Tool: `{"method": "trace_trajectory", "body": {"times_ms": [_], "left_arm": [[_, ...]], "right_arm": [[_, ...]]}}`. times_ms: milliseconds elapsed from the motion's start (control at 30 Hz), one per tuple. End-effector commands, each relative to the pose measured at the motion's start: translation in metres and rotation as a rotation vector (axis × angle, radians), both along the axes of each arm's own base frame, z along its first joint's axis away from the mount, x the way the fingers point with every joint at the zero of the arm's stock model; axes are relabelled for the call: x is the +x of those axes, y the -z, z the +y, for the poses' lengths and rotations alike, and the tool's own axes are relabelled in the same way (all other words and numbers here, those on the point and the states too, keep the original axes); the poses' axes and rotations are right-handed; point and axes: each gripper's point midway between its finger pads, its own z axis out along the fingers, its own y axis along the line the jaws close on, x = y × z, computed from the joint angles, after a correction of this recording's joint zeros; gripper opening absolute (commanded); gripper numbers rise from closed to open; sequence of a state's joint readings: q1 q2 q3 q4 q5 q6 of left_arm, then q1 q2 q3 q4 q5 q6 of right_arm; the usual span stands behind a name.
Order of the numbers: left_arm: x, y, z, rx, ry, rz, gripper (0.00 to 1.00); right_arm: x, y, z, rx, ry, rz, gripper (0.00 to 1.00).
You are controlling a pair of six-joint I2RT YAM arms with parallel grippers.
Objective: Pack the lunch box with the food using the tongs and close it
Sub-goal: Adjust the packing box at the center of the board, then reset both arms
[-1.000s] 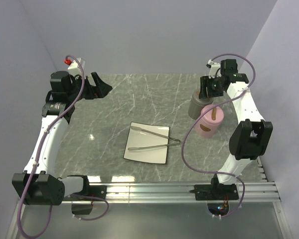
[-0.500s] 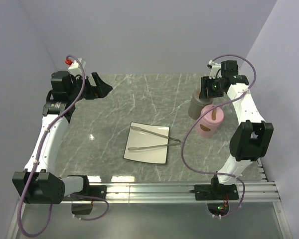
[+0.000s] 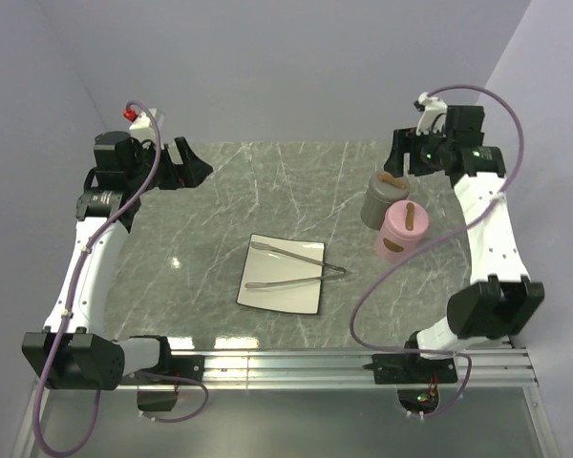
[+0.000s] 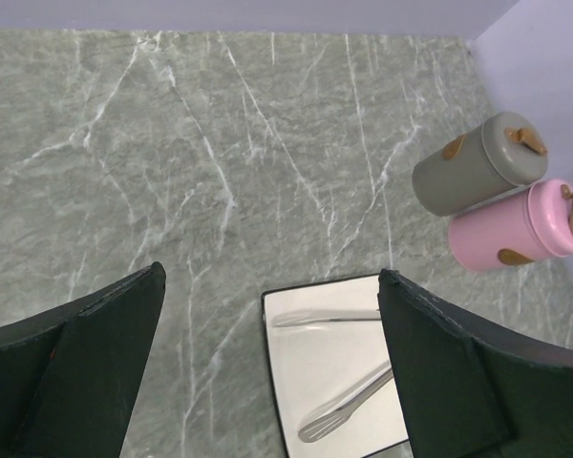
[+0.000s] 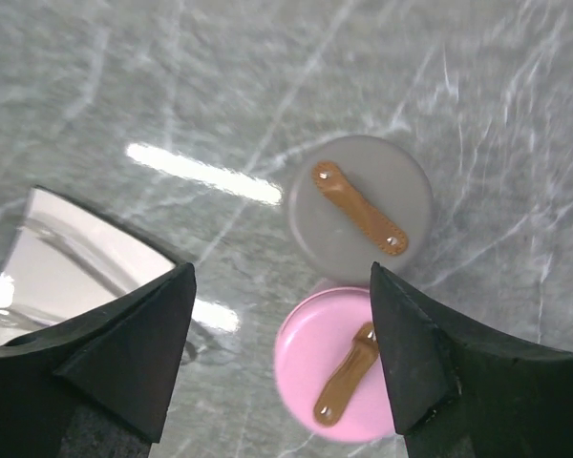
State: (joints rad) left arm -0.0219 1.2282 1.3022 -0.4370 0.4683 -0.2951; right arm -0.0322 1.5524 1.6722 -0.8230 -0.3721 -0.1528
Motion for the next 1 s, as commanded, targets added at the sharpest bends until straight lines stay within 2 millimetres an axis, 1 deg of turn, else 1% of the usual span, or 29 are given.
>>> {"method": "trace_trajectory", "body": {"times_ms": [0,67,100,133,167,200,233,267,300,333,367,400,467,567,667,733,767,833,900,967], "left_arm": [[-0.005,-0.014,0.008,0.057,-0.005,-0.030,0.99],[-0.010,-0.012,0.008,0.065,-0.001,-0.012,1.00],[-0.012,-0.012,0.007,0.072,0.010,-0.011,0.99],[-0.014,-0.008,0.007,0.080,0.017,-0.003,0.99],[-0.018,-0.003,0.007,0.089,0.027,0.011,0.99],[-0.020,0.002,0.008,0.110,0.036,0.014,0.99],[-0.022,0.005,0.010,0.123,0.032,0.019,0.99],[-0.027,0.014,0.011,0.136,0.036,0.031,0.99],[-0.030,0.018,0.012,0.157,0.042,0.024,0.99],[-0.032,0.023,0.016,0.173,0.032,0.025,0.99],[-0.040,0.030,0.017,0.185,0.027,0.025,0.99],[-0.043,0.033,0.019,0.206,0.033,0.014,0.99],[-0.053,0.039,0.023,0.230,0.023,0.011,0.99],[-0.063,0.046,0.028,0.262,0.010,0.012,0.99],[-0.072,0.053,0.030,0.270,0.007,0.013,0.99],[-0.076,0.061,0.031,0.272,0.002,0.021,0.99],[-0.079,0.061,0.031,0.271,-0.001,0.013,0.99],[-0.082,0.066,0.032,0.271,-0.005,0.022,0.99],[-0.085,0.065,0.032,0.267,-0.011,0.022,0.99],[-0.087,0.058,0.032,0.275,-0.008,-0.004,1.00]], "right_arm": [[-0.033,-0.076,0.017,0.062,-0.051,-0.187,0.81],[-0.047,-0.083,0.021,0.084,-0.056,-0.211,0.84],[-0.062,-0.086,0.026,0.102,-0.079,-0.222,0.84],[-0.069,-0.086,0.028,0.114,-0.083,-0.223,0.85],[-0.076,-0.069,0.030,0.127,-0.082,-0.185,0.85],[-0.090,-0.072,0.034,0.153,-0.094,-0.202,0.86],[-0.095,-0.069,0.037,0.166,-0.104,-0.214,0.86],[-0.100,-0.063,0.038,0.174,-0.105,-0.216,0.87],[-0.111,-0.046,0.040,0.182,-0.106,-0.198,0.87],[-0.115,-0.042,0.040,0.183,-0.110,-0.207,0.87],[-0.119,-0.035,0.041,0.184,-0.112,-0.202,0.88],[-0.127,-0.023,0.042,0.189,-0.114,-0.187,0.88],[-0.135,-0.013,0.043,0.191,-0.121,-0.182,0.88],[-0.151,0.007,0.046,0.199,-0.139,-0.159,0.89],[-0.158,0.018,0.048,0.208,-0.149,-0.144,0.90],[-0.161,0.018,0.050,0.214,-0.156,-0.158,0.90],[-0.162,0.018,0.050,0.215,-0.157,-0.162,0.90],[-0.164,0.019,0.050,0.219,-0.156,-0.162,0.90],[-0.165,0.019,0.051,0.220,-0.155,-0.167,0.90],[-0.167,0.017,0.051,0.221,-0.155,-0.179,0.90]]}}
